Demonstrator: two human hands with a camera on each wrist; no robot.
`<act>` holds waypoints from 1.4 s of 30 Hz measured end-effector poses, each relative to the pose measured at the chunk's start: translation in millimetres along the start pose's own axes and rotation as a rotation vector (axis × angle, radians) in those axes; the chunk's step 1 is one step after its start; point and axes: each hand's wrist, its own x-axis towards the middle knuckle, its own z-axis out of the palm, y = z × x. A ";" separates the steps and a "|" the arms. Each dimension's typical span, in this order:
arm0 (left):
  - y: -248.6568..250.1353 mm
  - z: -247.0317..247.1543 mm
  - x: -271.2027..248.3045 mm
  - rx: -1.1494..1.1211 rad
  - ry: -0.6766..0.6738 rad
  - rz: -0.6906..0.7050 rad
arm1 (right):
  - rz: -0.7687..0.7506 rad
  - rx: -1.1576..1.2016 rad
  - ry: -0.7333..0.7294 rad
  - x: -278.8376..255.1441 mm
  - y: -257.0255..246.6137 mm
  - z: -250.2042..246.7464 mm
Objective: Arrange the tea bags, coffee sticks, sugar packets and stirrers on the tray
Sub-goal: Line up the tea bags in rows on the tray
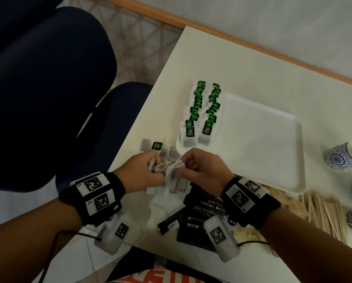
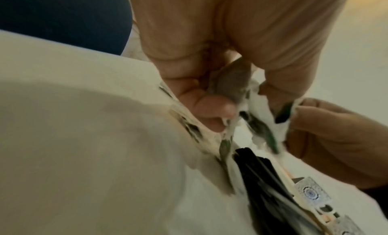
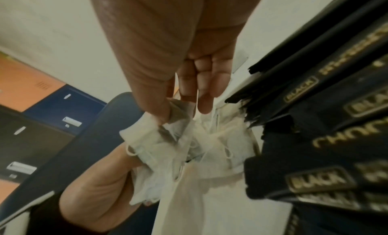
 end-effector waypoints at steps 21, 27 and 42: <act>18.8 12.7 25.2 -0.318 0.024 -0.088 | -0.051 0.058 0.233 10.9 5.1 5.5; 14.2 4.6 24.5 -0.307 0.011 -0.128 | -0.010 0.047 0.091 5.5 6.2 0.4; 25.6 16.6 27.8 -0.237 -0.068 -0.059 | 0.115 0.122 0.102 2.8 4.9 -32.3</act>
